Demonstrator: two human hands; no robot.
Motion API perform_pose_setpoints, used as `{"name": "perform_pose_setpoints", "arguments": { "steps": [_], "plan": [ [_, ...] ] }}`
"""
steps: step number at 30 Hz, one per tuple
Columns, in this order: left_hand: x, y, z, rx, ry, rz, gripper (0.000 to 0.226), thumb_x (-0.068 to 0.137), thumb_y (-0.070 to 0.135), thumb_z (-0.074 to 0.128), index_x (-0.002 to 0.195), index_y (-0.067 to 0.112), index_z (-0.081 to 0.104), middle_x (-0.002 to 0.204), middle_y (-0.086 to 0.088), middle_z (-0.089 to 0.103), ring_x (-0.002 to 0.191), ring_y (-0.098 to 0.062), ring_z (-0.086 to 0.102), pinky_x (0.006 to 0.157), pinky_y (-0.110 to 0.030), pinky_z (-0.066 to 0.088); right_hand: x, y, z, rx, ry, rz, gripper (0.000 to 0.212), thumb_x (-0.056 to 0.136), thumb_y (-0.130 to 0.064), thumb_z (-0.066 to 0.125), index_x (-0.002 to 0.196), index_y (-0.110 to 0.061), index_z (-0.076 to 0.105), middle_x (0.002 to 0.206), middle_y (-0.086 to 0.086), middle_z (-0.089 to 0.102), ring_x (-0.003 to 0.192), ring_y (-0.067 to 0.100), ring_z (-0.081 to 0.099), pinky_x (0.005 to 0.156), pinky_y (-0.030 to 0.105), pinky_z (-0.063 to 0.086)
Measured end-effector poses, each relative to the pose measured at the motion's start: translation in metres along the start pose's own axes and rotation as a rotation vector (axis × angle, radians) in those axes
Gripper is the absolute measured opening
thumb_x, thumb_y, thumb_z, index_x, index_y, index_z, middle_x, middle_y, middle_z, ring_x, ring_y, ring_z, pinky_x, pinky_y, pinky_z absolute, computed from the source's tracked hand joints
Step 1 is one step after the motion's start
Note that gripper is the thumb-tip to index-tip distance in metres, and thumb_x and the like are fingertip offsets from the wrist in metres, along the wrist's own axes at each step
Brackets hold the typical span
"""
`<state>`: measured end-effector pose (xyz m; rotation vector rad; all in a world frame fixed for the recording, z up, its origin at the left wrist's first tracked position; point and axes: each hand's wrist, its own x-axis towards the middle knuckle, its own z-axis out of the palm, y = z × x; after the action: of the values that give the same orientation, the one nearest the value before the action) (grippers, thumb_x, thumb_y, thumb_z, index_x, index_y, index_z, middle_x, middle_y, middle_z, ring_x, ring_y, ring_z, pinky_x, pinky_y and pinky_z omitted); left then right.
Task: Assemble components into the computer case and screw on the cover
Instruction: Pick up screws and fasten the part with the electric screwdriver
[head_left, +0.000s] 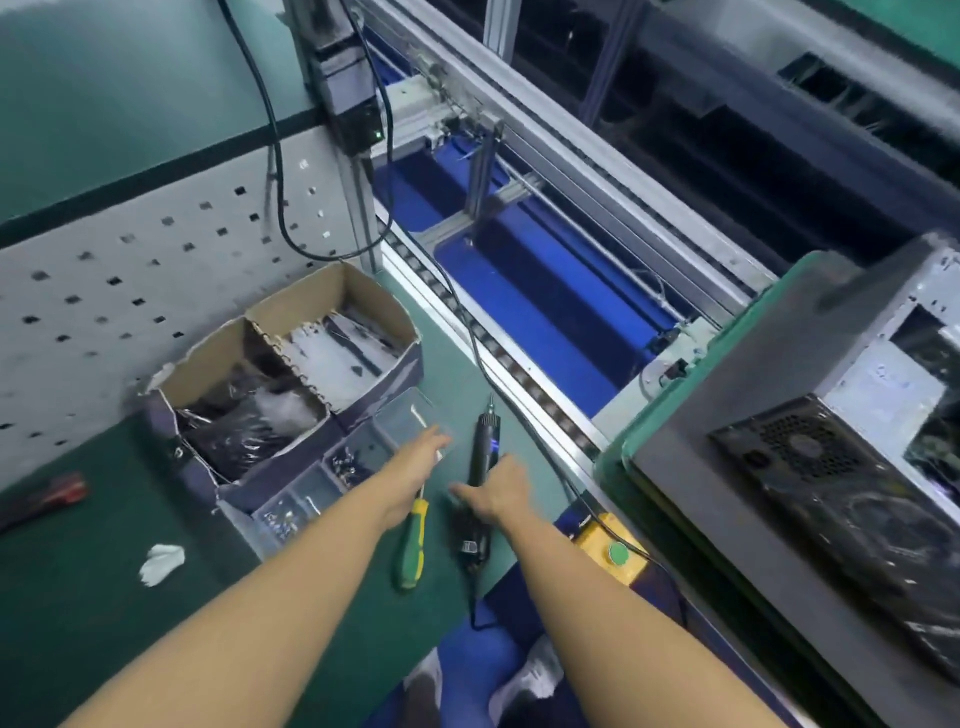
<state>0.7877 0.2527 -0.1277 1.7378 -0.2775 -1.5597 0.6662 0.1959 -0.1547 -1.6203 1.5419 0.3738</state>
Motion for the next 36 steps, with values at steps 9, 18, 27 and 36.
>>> {"name": "perform_pose_setpoints", "arguments": {
  "steps": [9,18,27,36],
  "plan": [
    [0.012,0.000,0.004,-0.037,0.033,0.058,0.052,0.103,0.040,0.044,0.151,0.021,0.038,0.157,0.006,0.034,0.144,-0.016,0.031,0.120,-0.040,0.021,-0.013,0.005,-0.028,0.424,-0.193,-0.025,0.042,0.084,-0.010,0.069,0.121,-0.012,0.049,0.100,0.009,0.061,0.081,0.022,0.063,0.062,0.030,0.055],
    [-0.033,0.068,0.103,-0.210,-0.427,0.286,0.033,0.087,0.036,0.065,0.116,0.021,0.069,0.118,-0.005,0.071,0.100,-0.019,0.068,0.076,-0.029,0.053,-0.089,0.054,-0.130,0.774,-0.046,-0.329,0.070,0.077,-0.009,0.067,0.141,-0.026,0.043,0.112,0.014,0.066,0.081,0.024,0.069,0.080,0.047,0.059],
    [-0.110,0.123,0.301,-0.115,-0.882,0.350,0.044,0.087,0.028,0.063,0.129,0.014,0.059,0.129,-0.003,0.066,0.093,-0.023,0.069,0.075,-0.038,0.041,-0.190,0.189,-0.254,1.037,0.278,-0.509,0.078,0.076,-0.003,0.073,0.144,-0.010,0.035,0.106,0.017,0.065,0.081,0.031,0.065,0.074,0.041,0.058],
    [-0.186,0.085,0.496,0.093,-1.127,0.308,0.033,0.088,0.044,0.059,0.112,0.027,0.074,0.118,0.000,0.071,0.091,-0.022,0.067,0.058,-0.034,0.050,-0.258,0.363,-0.308,1.206,0.526,-0.510,0.068,0.081,-0.001,0.072,0.141,-0.018,0.047,0.103,0.006,0.069,0.080,0.026,0.062,0.069,0.034,0.055]
  ]
}}
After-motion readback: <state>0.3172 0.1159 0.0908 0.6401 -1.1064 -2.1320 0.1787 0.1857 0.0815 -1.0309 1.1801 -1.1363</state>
